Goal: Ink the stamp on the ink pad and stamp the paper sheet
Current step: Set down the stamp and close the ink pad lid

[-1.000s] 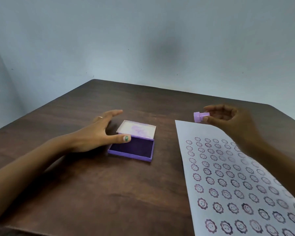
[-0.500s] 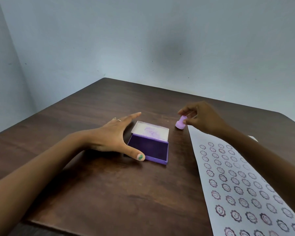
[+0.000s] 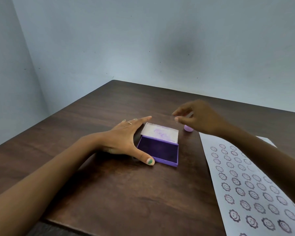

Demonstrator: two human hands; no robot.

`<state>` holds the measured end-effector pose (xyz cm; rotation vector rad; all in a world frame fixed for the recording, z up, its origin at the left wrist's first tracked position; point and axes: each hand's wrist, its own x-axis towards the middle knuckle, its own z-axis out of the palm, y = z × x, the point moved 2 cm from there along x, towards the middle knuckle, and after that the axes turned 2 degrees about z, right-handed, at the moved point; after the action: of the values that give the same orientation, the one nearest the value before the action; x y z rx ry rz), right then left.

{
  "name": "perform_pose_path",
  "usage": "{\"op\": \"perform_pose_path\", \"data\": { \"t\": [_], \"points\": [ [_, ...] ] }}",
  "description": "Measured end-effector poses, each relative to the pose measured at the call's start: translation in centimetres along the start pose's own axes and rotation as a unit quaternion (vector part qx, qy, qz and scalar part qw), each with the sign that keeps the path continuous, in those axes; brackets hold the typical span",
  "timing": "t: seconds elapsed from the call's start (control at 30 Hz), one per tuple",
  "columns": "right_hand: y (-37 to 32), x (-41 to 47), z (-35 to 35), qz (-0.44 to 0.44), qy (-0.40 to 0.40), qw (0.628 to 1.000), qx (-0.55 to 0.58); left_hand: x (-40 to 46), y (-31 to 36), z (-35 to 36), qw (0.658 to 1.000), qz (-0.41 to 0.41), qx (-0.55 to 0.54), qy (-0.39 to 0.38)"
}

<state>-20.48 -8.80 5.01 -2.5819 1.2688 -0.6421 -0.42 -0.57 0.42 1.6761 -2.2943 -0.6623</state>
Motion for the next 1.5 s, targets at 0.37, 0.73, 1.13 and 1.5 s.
{"op": "perform_pose_path", "data": {
  "t": [0.37,0.73,1.13,1.5],
  "points": [
    [-1.7,1.9,3.5,-0.019,-0.086,0.992,-0.088,0.3,-0.1,0.0,1.0,0.008,0.019,-0.008],
    [-1.3,1.4,3.4,-0.035,-0.036,0.989,-0.141,0.2,0.2,-0.2,1.0,0.011,0.006,-0.006],
    [-4.1,-1.3,1.4,-0.036,0.01,0.998,-0.058,0.3,-0.1,0.1,1.0,0.012,-0.024,0.011],
    [-6.6,-6.4,1.9,-0.074,0.012,0.996,-0.054,0.4,-0.3,0.2,0.999,0.03,0.028,-0.002]
  ]
}}
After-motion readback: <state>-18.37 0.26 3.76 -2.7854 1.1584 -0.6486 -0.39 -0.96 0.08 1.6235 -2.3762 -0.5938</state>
